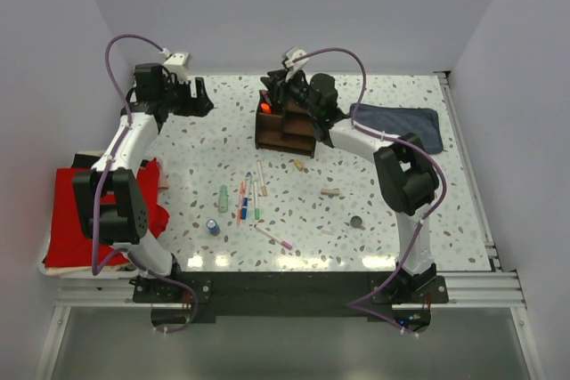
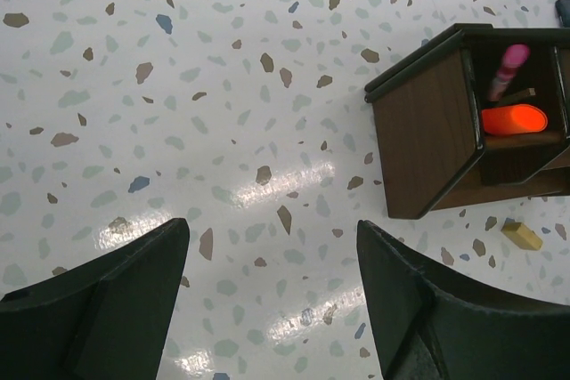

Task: Sort the stationery into containers
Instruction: Place the pen in the storage box, then pick up the pen from the center of the board.

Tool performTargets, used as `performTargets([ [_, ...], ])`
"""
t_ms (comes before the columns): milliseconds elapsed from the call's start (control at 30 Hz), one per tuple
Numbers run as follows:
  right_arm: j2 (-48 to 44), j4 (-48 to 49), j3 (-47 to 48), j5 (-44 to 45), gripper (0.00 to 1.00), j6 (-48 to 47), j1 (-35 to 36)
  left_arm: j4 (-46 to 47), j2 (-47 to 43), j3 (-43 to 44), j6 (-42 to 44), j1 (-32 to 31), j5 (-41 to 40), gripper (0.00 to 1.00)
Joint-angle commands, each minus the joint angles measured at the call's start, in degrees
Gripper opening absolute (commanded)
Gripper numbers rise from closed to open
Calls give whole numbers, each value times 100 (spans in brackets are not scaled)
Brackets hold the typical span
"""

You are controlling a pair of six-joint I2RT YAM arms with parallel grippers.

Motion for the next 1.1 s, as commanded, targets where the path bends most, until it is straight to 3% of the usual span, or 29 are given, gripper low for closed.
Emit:
performTargets([
  [0, -216, 199, -8, 4, 36, 37, 2, 133, -249, -107, 112, -4, 44, 81],
  [167, -796, -494, -69, 48, 41, -51, 2, 344, -530, -248, 16, -4, 71, 81],
  [267, -1385, -1442, -192, -92, 41, -25, 46, 406, -793, -362, 33, -4, 62, 81],
  [500, -2405, -5209, -736, -66, 38, -166, 872, 494, -1488, -810, -168, 57, -877, 82],
  [633, -2134, -6118, -817, 153, 36, 791, 1101, 265, -1734, -925, -589, 119, -1422, 86],
  [733, -1738, -6271, -755, 426, 33, 1425, 1171, 178, -2077, -1162, -792, 206, -1616, 88],
  [867, -1326, -6243, -510, 567, 26, 1311, 1408, 81, -2586, -1513, -784, 259, -1801, 89],
  [1067, -745, -6235, -219, 874, 23, 1452, 1637, 151, -3096, -2031, -741, 321, -1557, 88],
])
